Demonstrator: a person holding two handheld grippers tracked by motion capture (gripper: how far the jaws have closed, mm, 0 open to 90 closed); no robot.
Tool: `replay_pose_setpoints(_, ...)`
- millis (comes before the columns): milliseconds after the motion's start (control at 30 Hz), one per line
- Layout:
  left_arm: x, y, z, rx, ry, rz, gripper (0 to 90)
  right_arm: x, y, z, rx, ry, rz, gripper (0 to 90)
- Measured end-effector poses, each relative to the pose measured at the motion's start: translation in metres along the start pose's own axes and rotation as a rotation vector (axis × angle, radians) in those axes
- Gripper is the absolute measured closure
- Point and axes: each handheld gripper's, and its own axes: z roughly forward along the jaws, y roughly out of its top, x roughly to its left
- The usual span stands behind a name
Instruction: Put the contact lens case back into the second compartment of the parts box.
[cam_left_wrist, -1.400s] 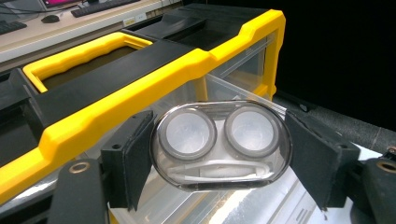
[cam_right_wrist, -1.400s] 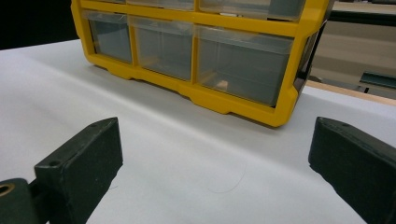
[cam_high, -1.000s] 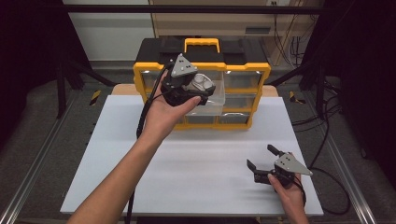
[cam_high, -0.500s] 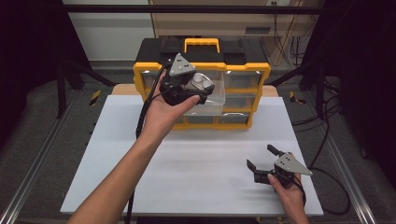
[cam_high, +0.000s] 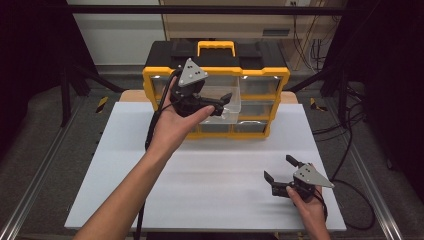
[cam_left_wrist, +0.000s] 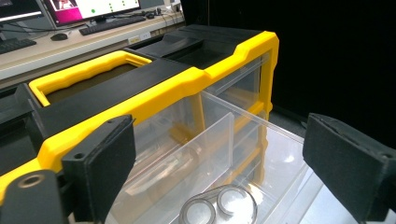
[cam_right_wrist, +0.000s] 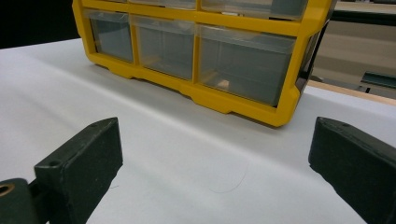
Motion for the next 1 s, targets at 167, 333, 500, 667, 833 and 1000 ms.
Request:
replay_pose_setpoints(167, 0.003, -0.004, -0.002, -0.026, -0.009, -0.011, 4.3, 0.0, 0.0, 0.0, 0.0, -0.002, 0.001, 3.3)
replay_pose_setpoints(333, 0.007, -0.01, -0.011, -0.088, -0.012, -0.04, 3.6, 0.0, 0.0, 0.0, -0.001, -0.002, 0.001, 3.3)
replay_pose_setpoints(500, 0.01, -0.015, -0.018, -0.128, -0.01, -0.057, 2.9, 0.0, 0.0, 0.0, 0.001, -0.001, -0.001, 3.2)
replay_pose_setpoints(667, 0.013, -0.022, -0.027, -0.14, -0.003, -0.054, 2.9, 0.0, 0.0, 0.001, 0.002, -0.001, -0.002, 3.2)
replay_pose_setpoints(833, 0.018, -0.032, -0.033, -0.14, 0.011, -0.05, 2.9, 0.0, 0.0, 0.001, 0.002, -0.002, -0.002, 3.2)
replay_pose_setpoints(1000, 0.022, -0.04, -0.041, -0.148, 0.012, -0.059, 2.9, 0.001, 0.0, 0.001, 0.002, -0.004, -0.002, 3.1)
